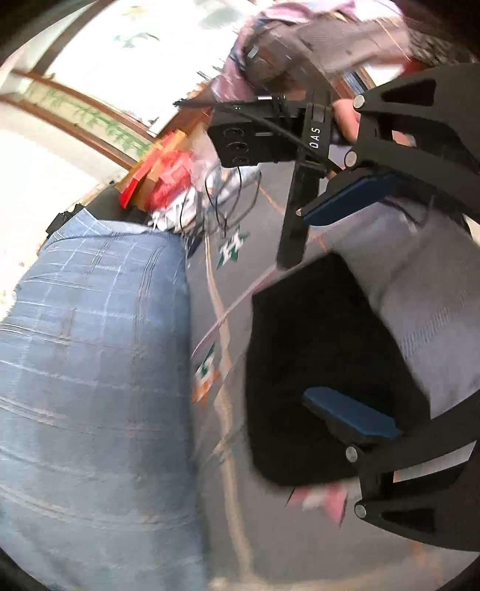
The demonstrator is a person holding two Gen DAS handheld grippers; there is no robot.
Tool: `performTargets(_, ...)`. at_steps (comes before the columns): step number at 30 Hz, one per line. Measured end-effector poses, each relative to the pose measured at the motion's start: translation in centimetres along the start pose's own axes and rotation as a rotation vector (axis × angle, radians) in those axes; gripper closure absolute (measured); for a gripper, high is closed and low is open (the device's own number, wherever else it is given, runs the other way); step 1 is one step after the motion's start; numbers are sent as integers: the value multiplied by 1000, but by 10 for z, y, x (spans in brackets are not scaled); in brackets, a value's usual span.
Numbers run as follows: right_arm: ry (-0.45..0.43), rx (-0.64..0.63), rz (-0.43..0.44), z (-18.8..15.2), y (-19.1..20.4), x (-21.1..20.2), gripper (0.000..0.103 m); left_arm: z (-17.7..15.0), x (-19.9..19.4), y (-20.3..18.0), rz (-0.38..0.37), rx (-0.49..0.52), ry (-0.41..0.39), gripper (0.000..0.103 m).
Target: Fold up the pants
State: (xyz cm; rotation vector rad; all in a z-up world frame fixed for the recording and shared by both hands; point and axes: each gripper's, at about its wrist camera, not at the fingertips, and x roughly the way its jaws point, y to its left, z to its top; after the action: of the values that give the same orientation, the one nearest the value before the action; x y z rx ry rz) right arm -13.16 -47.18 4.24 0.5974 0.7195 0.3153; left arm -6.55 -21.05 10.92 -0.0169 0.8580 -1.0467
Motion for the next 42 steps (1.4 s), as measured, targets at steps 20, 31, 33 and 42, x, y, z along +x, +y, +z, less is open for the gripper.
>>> performTargets(20, -60, 6, -122, 21, 3, 2, 94, -17, 24, 20, 161, -34, 44, 13)
performTargets(31, -102, 103, -199, 13, -27, -29, 80, -20, 41, 20, 208, -18, 81, 13)
performTargets(33, -56, 40, -188, 9, -10, -27, 80, -14, 36, 24, 214, -32, 56, 13)
performTargets(42, 90, -148, -355, -12, 16, 12, 100, -22, 63, 29, 221, -53, 121, 13)
